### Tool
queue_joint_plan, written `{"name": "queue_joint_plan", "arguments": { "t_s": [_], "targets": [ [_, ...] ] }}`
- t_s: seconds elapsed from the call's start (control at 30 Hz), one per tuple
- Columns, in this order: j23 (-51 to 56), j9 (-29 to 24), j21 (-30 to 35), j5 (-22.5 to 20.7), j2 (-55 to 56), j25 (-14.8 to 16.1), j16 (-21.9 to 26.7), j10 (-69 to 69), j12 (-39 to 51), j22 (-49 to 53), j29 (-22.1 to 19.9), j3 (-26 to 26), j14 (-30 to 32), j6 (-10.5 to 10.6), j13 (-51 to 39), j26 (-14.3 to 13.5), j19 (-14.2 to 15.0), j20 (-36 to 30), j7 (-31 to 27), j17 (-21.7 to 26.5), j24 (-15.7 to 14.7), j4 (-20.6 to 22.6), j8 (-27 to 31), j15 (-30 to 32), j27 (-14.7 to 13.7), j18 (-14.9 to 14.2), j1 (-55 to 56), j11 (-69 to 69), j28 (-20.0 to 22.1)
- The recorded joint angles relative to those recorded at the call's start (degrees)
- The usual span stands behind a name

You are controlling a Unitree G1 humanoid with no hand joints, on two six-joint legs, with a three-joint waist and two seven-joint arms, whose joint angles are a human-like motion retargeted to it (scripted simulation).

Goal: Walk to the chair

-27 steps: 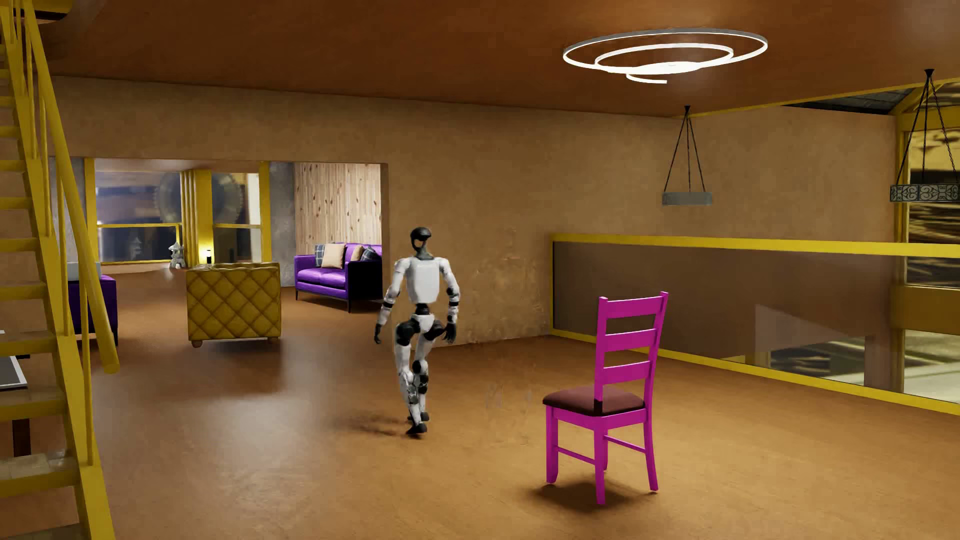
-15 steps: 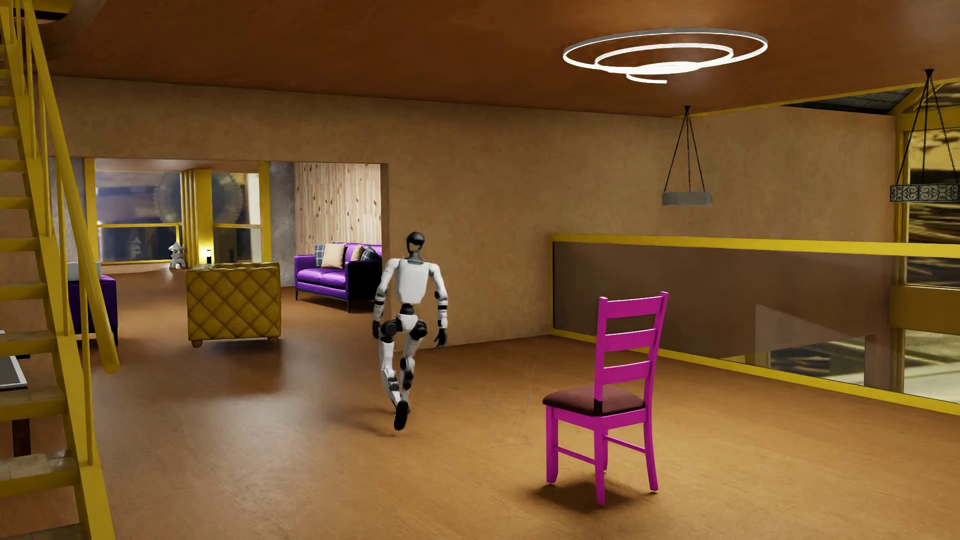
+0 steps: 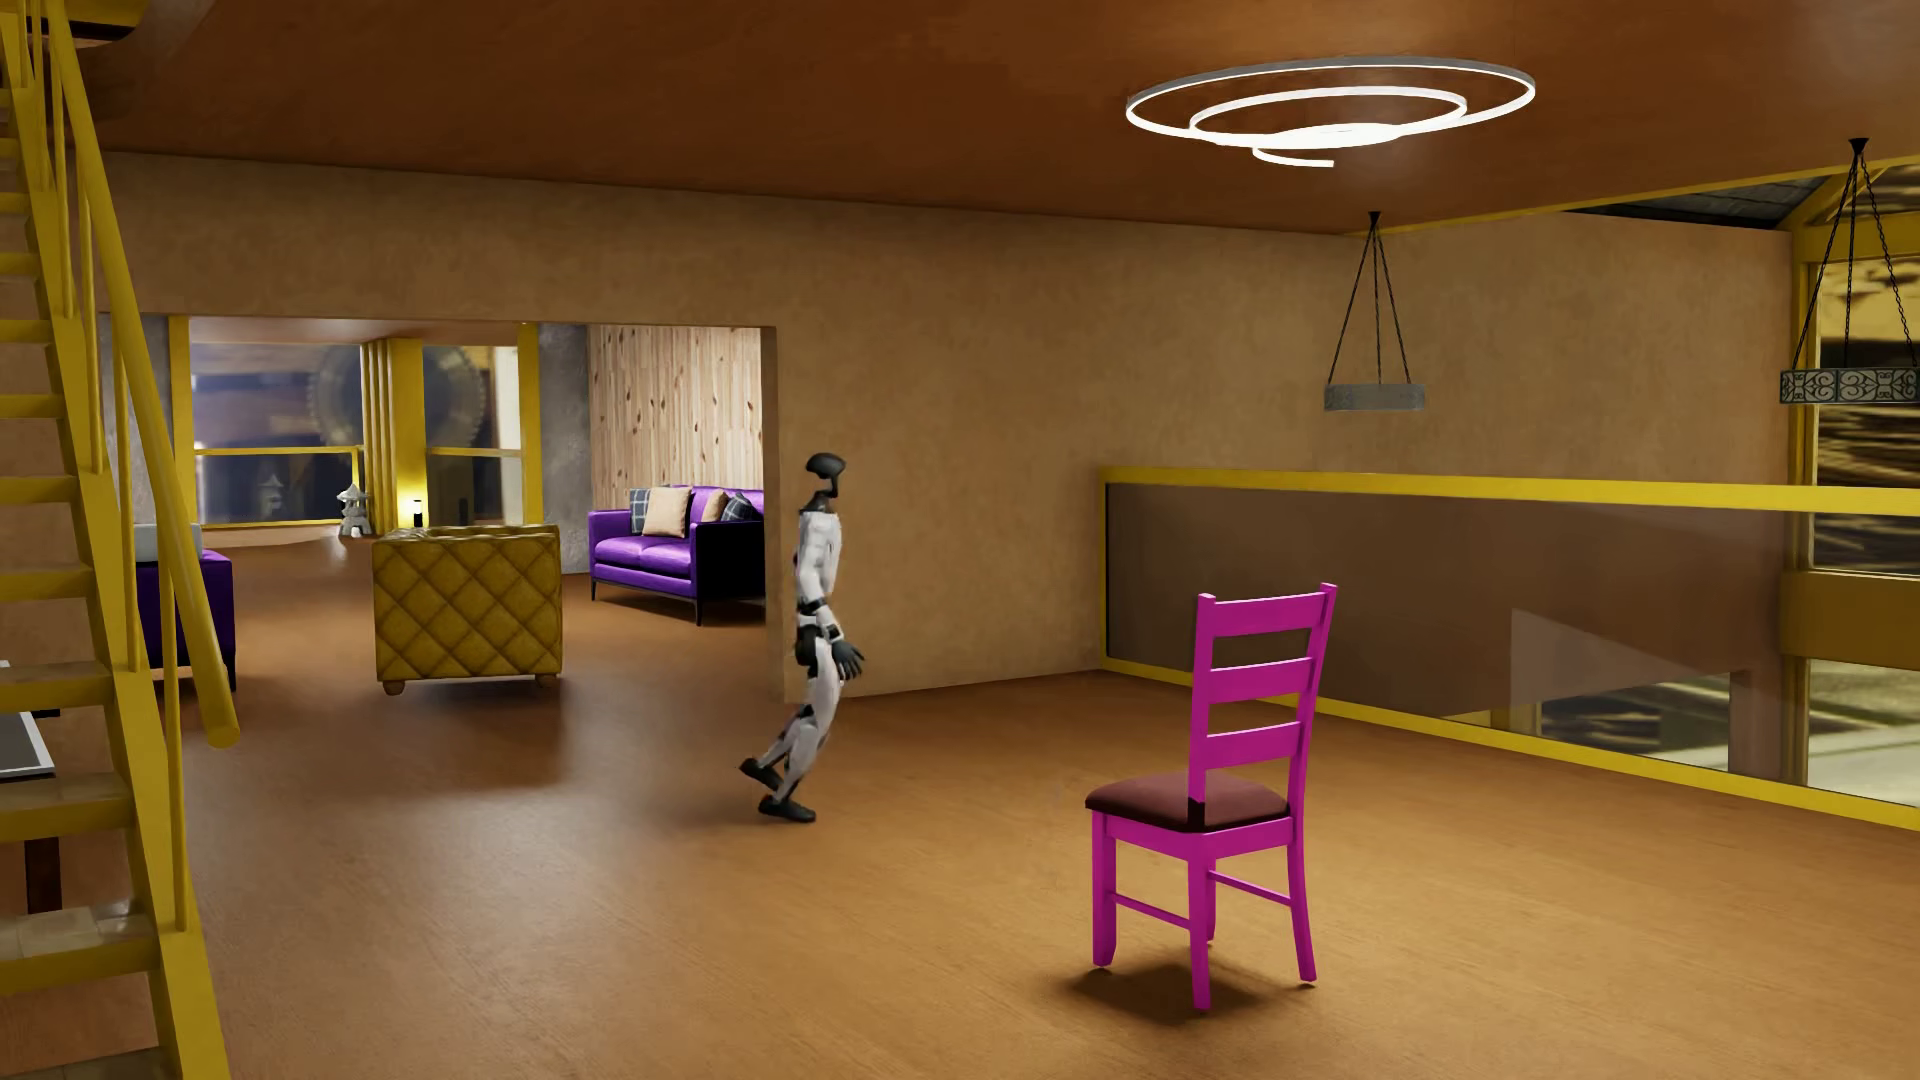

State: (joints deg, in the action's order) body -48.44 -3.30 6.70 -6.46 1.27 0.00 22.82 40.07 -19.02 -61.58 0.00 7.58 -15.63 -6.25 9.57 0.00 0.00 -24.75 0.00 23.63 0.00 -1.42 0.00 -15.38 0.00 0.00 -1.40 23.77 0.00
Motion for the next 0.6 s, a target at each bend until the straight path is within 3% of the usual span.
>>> {"name": "queue_joint_plan", "arguments": {
  "t_s": [0.13, 0.3, 0.5, 0.53, 0.57, 0.6],
  "targets": [
    [-2.47, 0.24, 3.27, 1.34, -0.79, 0.00, 0.41, -2.80, -3.55, -0.53, 0.00, 3.29, 2.94, 1.42, -3.19, 0.00, 0.00, -0.98, 0.00, -2.03, 0.00, -0.32, 0.00, 1.32, 0.00, 0.00, 2.48, -0.50, 0.00],
    [-0.42, -1.98, 9.35, 3.65, -3.22, 0.00, 0.55, -6.32, -6.82, -2.00, 0.00, 2.55, 5.69, 2.78, 2.67, 0.00, 0.00, 0.34, 0.00, -3.57, 0.00, -1.44, 0.00, 3.61, 0.00, 0.00, 7.38, -0.24, 0.00],
    [-14.06, -5.97, 10.44, 5.30, -7.89, 0.00, 1.73, -14.30, -4.67, 0.87, 0.00, -0.46, 0.32, 3.00, 9.22, 0.00, 0.00, 0.70, 0.00, -3.35, 0.00, -1.06, 0.00, 9.93, 0.00, 0.00, 20.42, 0.25, 0.00],
    [-15.34, -6.48, 11.15, 5.43, -8.75, 0.00, 1.82, -11.29, -4.42, 1.40, 0.00, -0.05, 1.58, 3.33, 9.64, 0.00, 0.00, 0.72, 0.00, -3.13, 0.00, -0.55, 0.00, 10.89, 0.00, 0.00, 22.48, 0.45, 0.00],
    [-16.17, -6.85, 11.70, 5.48, -9.76, 0.00, 1.81, -24.70, -4.42, 1.88, 0.00, 0.57, 5.46, 3.86, 9.83, 0.00, 0.00, 0.75, 0.00, -2.99, 0.00, 0.05, 0.00, 11.67, 0.00, 0.00, 24.39, 0.65, 0.00],
    [-16.50, -7.07, 12.10, 5.46, -10.95, 0.00, 1.74, -24.72, -4.71, 2.39, 0.00, 1.44, 6.74, 4.58, 9.85, 0.00, 0.00, 0.79, 0.00, -2.89, 0.00, 0.63, 0.00, 12.18, 0.00, 0.00, 25.96, 0.85, 0.00]
  ]
}}
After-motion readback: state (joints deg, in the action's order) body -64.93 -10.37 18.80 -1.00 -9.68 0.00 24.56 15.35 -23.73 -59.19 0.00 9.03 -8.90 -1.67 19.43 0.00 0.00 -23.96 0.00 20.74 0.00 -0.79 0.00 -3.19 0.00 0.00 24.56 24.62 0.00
